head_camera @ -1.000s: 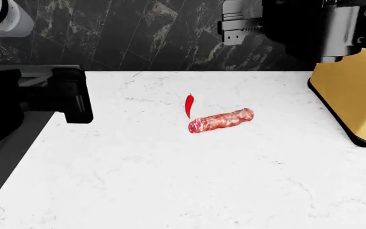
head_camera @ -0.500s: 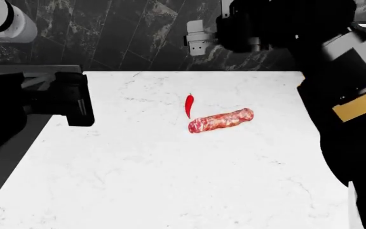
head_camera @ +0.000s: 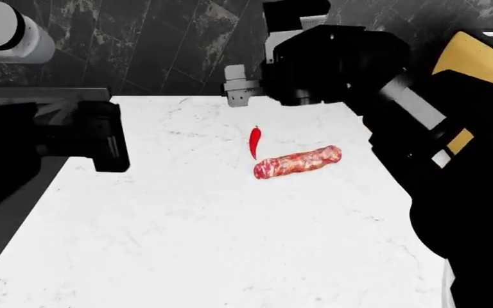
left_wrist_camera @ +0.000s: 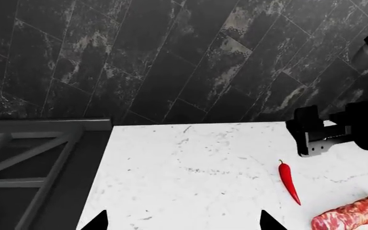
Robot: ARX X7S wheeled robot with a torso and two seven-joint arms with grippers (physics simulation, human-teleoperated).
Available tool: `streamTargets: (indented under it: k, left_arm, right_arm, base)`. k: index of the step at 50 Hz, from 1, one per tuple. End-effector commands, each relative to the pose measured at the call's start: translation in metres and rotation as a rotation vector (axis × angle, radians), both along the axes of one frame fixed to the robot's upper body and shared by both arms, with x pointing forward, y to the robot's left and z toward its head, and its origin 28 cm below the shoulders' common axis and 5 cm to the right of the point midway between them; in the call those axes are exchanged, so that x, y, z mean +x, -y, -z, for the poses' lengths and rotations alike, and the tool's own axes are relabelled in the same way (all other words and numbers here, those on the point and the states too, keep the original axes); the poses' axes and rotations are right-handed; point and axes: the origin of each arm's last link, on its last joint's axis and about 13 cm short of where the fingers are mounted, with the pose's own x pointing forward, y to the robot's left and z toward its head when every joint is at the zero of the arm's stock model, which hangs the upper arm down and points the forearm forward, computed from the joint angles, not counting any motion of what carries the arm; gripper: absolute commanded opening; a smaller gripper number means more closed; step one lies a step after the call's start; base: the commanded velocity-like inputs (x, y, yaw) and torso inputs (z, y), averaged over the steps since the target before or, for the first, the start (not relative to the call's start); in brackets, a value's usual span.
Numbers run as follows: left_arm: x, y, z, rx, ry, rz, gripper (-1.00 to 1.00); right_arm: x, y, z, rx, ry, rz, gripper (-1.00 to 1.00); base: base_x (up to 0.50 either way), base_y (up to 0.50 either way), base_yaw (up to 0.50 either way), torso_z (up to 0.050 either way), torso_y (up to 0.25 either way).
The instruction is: Place both pans onto different burners. Then place the chili pepper and the sausage on different pans.
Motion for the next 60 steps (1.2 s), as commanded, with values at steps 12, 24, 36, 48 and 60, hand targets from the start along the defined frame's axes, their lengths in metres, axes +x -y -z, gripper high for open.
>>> streamTargets:
  k: [12, 24, 36, 48, 60]
  left_arm:
    - [0.003, 0.003, 0.003, 0.0, -0.006, 0.008, 1.0]
    - [0.001, 0.002, 0.003, -0.004, -0.004, 0.007, 1.0]
    - [0.002, 0.002, 0.004, -0.005, -0.004, 0.006, 1.0]
    - [0.002, 0.001, 0.005, -0.007, -0.004, 0.006, 1.0]
    - [0.003, 0.001, 0.006, -0.008, -0.007, 0.006, 1.0]
  right_arm:
    - [-0.007, -0.02, 0.03, -0.061, -0.018, 0.029, 1.0]
    - [-0.015, -0.029, 0.032, -0.084, -0.057, 0.043, 1.0]
    - [-0.02, -0.032, 0.036, -0.16, -0.056, 0.026, 1.0]
    - [-0.024, -0.035, 0.036, -0.155, -0.076, -0.008, 1.0]
    - [-0.022, -0.035, 0.043, -0.088, -0.1, -0.019, 1.0]
  base:
    - [0.0, 0.0, 0.0, 0.0, 0.0]
    - [0.0, 0.0, 0.0, 0.0, 0.0]
    - [0.0, 0.0, 0.0, 0.0, 0.0]
    - [0.0, 0.0, 0.0, 0.0, 0.0]
    - [0.0, 0.0, 0.0, 0.0, 0.0]
